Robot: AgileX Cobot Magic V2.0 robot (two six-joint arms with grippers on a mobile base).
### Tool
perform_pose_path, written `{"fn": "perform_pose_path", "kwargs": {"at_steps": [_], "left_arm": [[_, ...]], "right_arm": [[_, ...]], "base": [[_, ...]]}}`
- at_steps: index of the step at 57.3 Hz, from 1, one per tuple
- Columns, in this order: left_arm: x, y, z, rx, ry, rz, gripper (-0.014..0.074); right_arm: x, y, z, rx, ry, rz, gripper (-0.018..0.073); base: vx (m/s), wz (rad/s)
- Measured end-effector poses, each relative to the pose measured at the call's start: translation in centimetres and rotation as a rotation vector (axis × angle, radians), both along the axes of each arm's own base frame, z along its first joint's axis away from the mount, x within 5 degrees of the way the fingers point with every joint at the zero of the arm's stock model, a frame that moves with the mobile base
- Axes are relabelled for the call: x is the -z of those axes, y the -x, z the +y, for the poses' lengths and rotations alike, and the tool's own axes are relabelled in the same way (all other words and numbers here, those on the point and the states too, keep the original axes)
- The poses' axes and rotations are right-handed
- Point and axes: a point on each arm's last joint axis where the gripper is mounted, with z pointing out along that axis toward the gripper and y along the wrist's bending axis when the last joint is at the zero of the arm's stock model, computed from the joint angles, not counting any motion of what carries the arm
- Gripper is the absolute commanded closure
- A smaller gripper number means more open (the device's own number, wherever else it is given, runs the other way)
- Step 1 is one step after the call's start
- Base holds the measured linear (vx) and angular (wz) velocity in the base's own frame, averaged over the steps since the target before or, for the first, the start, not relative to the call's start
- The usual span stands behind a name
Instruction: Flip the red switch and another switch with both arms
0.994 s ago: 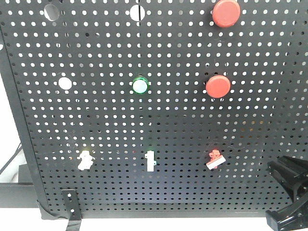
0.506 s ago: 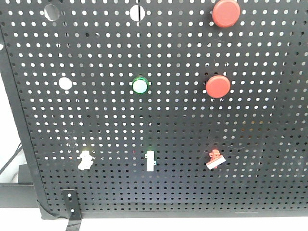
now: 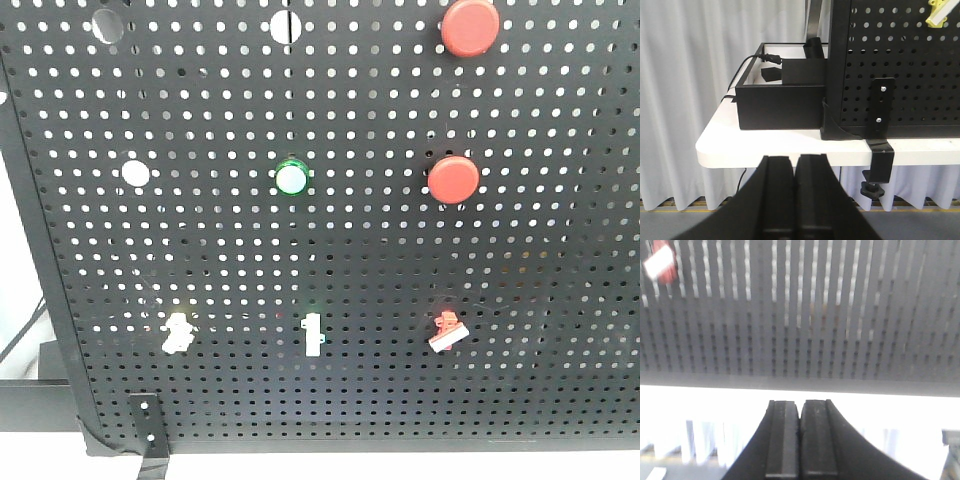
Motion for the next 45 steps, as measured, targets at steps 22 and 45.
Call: {"fn": "perform_pose_path", "kwargs": {"at_steps": [22, 45], "left_arm": [[0.0, 0.0, 0.0, 0.0, 0.0, 0.0, 0.0594], [0.0, 0.0, 0.0, 0.0, 0.0, 0.0, 0.0594]], "right_arm": [[-0.01, 0.02, 0.0, 0.0, 0.0, -0.003, 0.0566], [-0.01, 0.02, 0.0, 0.0, -0.001, -0.002, 0.0566]], "base": [[0.0, 0.0], [0.0, 0.0]]}}
